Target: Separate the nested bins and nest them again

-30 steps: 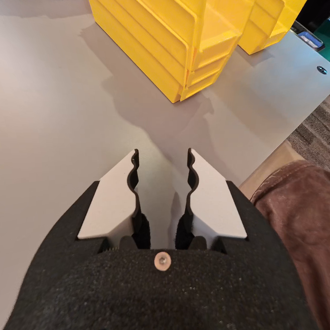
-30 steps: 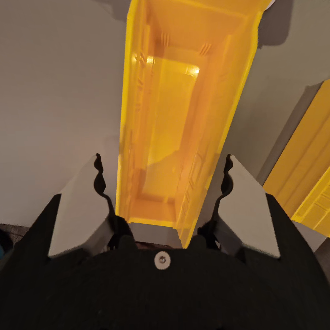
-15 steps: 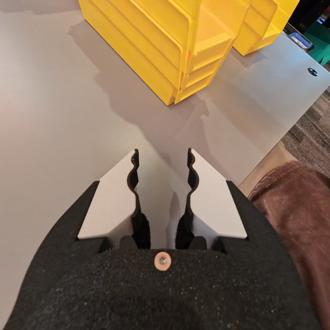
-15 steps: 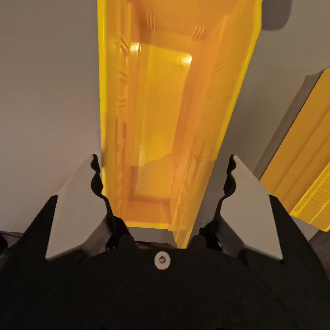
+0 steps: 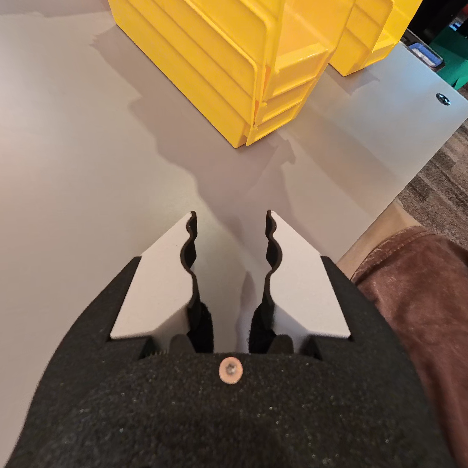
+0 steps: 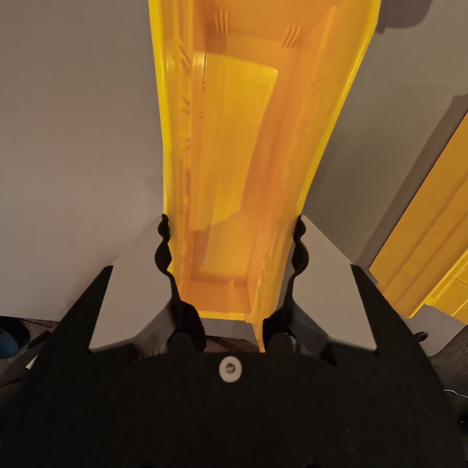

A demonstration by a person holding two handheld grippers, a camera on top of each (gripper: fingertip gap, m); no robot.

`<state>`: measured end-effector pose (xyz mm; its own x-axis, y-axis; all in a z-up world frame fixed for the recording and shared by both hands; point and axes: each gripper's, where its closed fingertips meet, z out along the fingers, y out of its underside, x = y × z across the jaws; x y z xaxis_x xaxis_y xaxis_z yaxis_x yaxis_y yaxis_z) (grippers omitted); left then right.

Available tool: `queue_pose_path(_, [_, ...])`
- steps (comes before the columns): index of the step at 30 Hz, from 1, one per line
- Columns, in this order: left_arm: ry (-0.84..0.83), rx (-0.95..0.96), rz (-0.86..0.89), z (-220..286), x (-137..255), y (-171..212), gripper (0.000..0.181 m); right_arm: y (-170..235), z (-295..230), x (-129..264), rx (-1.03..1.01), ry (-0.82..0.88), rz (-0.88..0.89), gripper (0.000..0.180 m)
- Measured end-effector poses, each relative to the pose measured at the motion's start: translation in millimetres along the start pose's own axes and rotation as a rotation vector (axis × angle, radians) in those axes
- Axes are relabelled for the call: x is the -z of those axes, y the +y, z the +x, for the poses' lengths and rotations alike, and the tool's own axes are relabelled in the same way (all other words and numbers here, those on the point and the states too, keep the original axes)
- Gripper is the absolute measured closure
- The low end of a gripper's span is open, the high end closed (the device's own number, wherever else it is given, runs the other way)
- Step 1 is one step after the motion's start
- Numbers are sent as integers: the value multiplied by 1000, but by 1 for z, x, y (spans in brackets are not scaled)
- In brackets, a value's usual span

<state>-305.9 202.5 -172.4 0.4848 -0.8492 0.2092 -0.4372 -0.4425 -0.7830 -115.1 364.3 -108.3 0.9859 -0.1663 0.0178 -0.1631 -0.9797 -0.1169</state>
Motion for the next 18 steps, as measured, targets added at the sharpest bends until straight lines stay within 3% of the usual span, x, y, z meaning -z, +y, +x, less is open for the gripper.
queue_pose_path(18, [13, 2, -7, 3, -1, 1, 128, 10, 7, 36, 10, 3, -36, 90])
